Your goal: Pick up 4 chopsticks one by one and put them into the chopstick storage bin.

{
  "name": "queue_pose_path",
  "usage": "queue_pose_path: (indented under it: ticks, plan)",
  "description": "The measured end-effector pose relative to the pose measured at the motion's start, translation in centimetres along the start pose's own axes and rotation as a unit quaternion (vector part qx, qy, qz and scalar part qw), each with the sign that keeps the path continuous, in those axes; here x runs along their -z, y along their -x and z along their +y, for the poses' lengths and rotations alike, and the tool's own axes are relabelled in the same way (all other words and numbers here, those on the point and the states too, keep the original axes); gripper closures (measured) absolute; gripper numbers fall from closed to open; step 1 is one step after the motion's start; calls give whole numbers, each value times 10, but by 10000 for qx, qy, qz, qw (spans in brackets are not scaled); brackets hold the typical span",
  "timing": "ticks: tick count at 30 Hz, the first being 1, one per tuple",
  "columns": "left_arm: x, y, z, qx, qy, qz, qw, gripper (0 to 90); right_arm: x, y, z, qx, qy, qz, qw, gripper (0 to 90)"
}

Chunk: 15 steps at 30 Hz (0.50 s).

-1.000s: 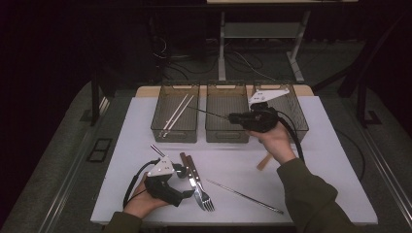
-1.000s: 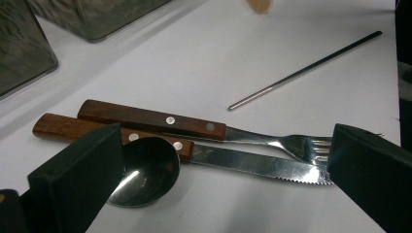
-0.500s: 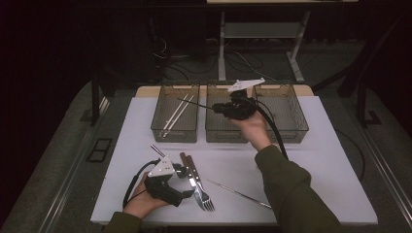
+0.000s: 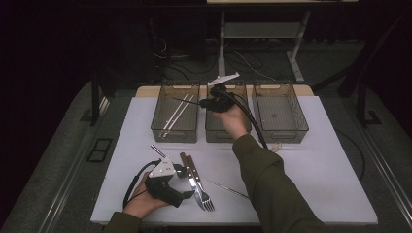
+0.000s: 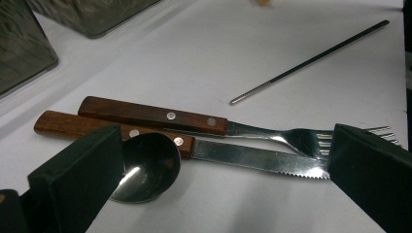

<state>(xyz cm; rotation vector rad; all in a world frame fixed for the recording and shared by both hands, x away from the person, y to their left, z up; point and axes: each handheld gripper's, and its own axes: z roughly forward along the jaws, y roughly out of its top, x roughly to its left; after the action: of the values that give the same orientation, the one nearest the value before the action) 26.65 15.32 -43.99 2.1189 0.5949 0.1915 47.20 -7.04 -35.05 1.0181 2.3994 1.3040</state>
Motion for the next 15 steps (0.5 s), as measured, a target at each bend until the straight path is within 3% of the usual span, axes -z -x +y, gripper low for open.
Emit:
queue_pose_path:
  ticks: [8, 15]
  plan:
    - [1, 0, 0, -1, 49, -21, 10000, 0, -35, -11, 13, 114, -275, -140, 9995, 846]
    - [0, 0, 2, 14, 101, -60, 9999, 0, -61, -17, 19, 85, -362, -311, 9988, 846]
